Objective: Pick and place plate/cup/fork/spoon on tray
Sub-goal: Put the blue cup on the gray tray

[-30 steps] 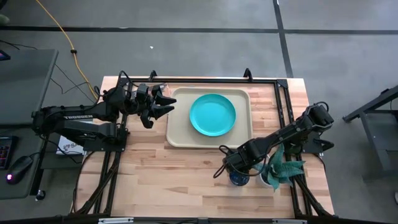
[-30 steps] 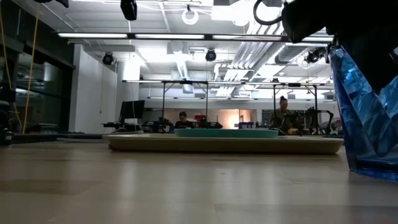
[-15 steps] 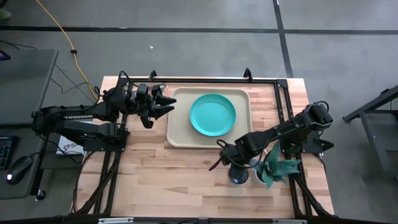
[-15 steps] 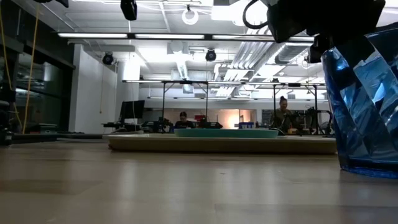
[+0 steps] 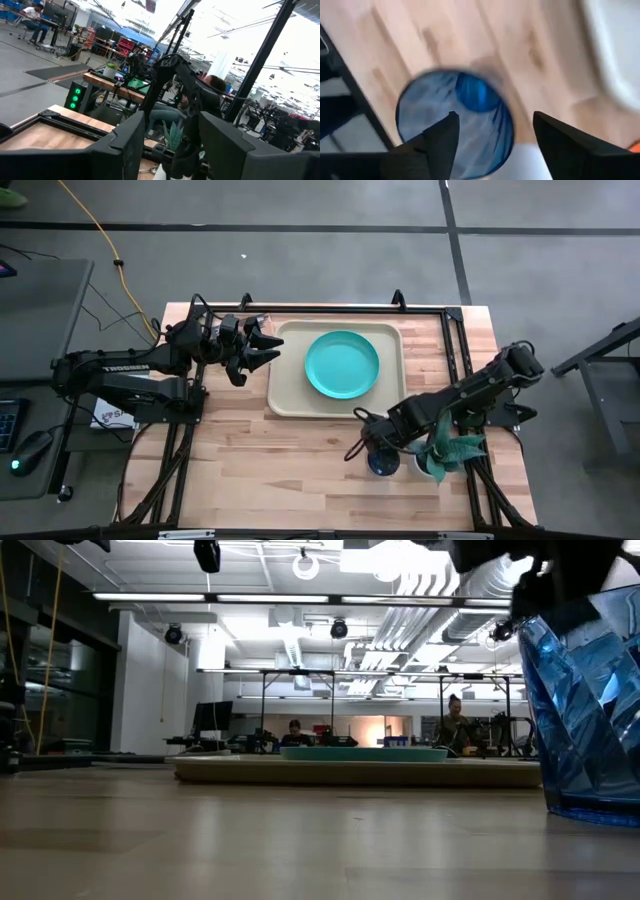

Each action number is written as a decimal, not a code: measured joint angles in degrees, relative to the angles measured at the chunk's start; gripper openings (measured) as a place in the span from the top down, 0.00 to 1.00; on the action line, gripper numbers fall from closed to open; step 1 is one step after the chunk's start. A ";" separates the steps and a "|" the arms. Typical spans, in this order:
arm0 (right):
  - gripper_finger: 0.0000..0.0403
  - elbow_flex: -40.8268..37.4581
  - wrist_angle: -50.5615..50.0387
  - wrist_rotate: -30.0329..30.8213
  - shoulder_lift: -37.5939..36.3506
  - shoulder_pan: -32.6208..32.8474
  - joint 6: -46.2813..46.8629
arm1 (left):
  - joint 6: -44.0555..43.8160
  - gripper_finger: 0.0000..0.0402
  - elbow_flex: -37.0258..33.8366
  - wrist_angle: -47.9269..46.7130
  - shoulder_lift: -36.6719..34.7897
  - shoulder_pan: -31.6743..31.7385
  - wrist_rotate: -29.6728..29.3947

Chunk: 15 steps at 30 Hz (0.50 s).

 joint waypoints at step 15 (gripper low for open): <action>0.35 1.28 3.99 -0.84 -1.87 -2.49 -9.73 | 0.00 0.58 0.00 -0.04 0.00 -0.01 -0.02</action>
